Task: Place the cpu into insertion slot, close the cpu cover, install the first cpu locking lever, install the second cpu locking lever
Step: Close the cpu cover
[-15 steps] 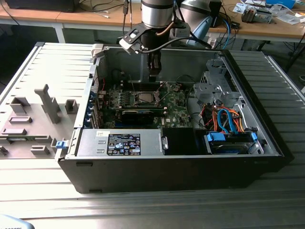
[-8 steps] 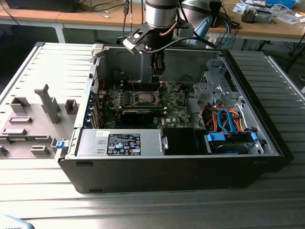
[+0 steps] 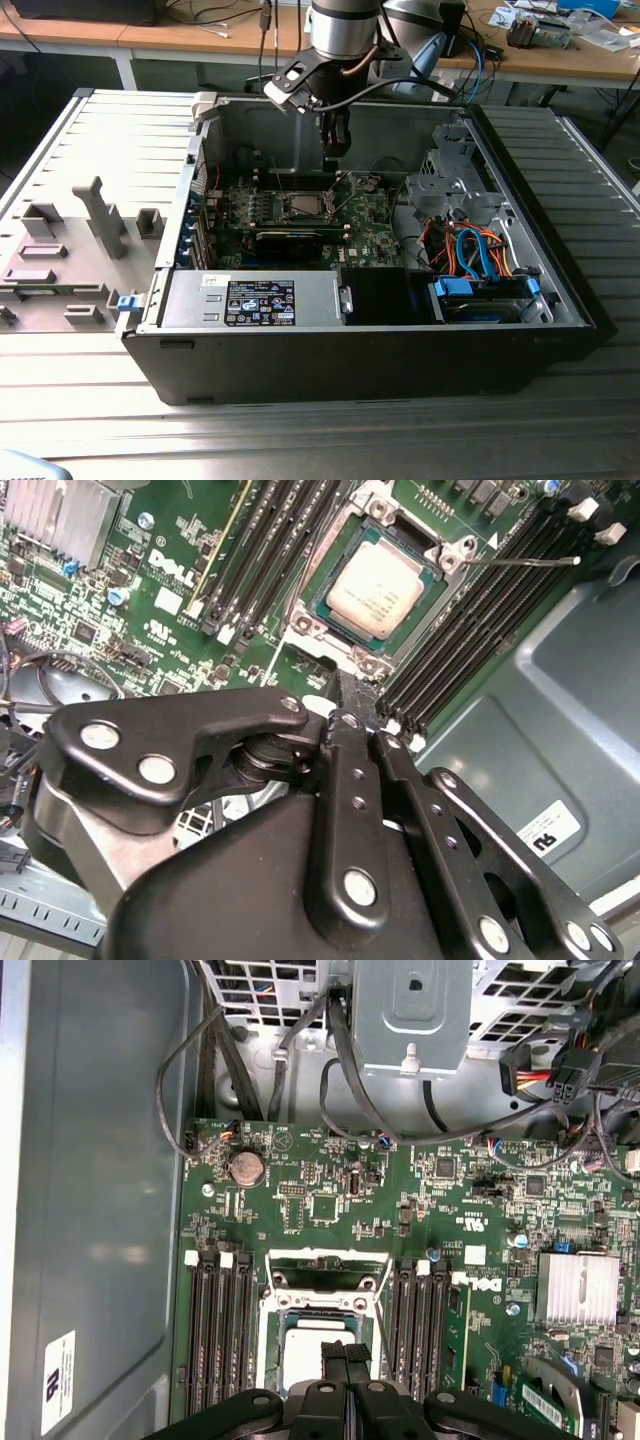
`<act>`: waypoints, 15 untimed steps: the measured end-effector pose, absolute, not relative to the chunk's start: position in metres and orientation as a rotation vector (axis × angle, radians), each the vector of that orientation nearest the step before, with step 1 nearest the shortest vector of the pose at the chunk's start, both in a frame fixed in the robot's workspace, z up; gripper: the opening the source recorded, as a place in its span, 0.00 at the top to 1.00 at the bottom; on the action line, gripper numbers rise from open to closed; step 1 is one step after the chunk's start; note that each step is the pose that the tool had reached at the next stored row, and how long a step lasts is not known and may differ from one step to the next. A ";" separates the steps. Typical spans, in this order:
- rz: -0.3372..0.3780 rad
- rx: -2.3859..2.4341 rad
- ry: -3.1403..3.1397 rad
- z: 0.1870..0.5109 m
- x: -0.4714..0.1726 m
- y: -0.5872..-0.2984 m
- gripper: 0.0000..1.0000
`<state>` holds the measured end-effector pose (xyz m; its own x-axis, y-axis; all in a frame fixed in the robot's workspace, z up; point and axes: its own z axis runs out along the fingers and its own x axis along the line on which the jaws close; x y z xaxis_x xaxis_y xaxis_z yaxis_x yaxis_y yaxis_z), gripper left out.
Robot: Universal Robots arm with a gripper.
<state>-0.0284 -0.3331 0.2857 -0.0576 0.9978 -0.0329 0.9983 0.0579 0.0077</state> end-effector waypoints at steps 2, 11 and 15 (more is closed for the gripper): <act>-0.026 2.136 2.263 0.286 -0.027 -0.333 0.89; -0.027 2.136 2.263 0.285 -0.017 -0.332 0.89; -0.026 2.136 2.264 0.285 -0.012 -0.331 0.89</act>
<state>-0.0118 -0.3314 0.2852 -0.0577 0.9978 -0.0328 0.9983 0.0580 0.0078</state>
